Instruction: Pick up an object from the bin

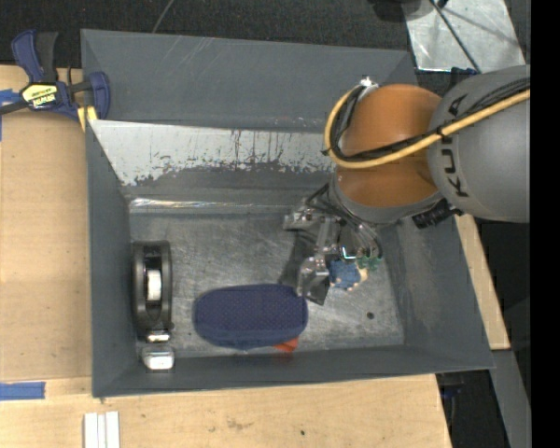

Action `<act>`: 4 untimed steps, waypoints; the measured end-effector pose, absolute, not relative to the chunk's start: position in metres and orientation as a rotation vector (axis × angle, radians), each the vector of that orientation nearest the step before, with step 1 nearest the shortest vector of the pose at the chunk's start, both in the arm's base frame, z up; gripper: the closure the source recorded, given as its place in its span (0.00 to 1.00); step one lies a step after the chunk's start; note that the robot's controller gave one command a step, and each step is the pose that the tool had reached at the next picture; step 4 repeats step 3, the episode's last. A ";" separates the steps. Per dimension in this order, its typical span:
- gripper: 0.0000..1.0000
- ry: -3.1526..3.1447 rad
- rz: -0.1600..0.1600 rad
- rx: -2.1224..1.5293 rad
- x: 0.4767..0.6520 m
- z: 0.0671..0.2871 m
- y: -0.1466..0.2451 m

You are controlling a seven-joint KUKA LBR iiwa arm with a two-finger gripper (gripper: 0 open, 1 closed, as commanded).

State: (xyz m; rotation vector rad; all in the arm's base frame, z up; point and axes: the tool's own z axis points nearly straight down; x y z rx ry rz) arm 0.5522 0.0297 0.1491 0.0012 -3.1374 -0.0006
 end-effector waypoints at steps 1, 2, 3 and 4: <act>0.00 -3.149 -0.005 -0.046 0.582 0.073 -0.043; 1.00 -3.168 0.000 -0.041 0.587 0.079 -0.042; 1.00 -3.119 0.004 0.465 0.595 0.267 -0.042; 1.00 -3.119 0.004 0.465 0.595 0.267 -0.042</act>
Offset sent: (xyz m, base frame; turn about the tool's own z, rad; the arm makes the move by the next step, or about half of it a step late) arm 0.0270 -0.0712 -0.0779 0.0238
